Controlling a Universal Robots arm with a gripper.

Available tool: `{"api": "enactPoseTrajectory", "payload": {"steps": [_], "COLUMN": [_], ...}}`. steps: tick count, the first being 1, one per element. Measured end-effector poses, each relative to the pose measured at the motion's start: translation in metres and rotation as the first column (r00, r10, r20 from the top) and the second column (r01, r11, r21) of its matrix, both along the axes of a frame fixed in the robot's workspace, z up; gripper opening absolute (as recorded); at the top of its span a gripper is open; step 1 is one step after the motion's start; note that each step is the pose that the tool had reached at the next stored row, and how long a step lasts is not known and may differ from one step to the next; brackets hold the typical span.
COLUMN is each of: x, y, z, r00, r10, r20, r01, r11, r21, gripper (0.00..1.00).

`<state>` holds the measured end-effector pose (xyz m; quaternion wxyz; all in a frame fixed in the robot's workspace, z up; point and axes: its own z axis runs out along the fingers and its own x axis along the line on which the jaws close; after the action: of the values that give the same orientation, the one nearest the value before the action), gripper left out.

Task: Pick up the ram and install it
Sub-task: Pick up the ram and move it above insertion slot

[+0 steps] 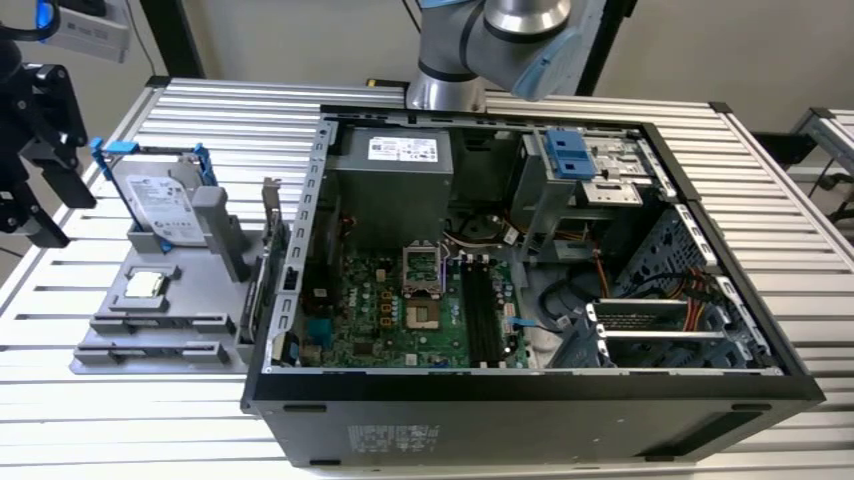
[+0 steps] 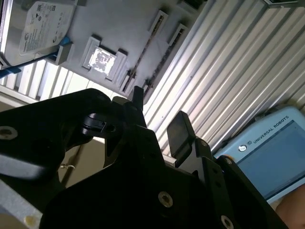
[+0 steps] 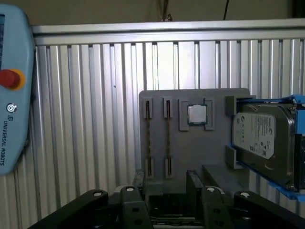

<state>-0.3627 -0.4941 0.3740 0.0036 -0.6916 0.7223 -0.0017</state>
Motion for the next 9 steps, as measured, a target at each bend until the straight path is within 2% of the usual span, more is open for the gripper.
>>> {"api": "enactPoseTrajectory", "payload": {"steps": [9], "x": [0.0], "y": [0.0], "z": [-0.0055], "r00": [1.0], "r10": [0.0], "r20": [0.0], "r01": [0.0], "r11": [1.0], "r21": [0.0], "gripper": [1.0]}}
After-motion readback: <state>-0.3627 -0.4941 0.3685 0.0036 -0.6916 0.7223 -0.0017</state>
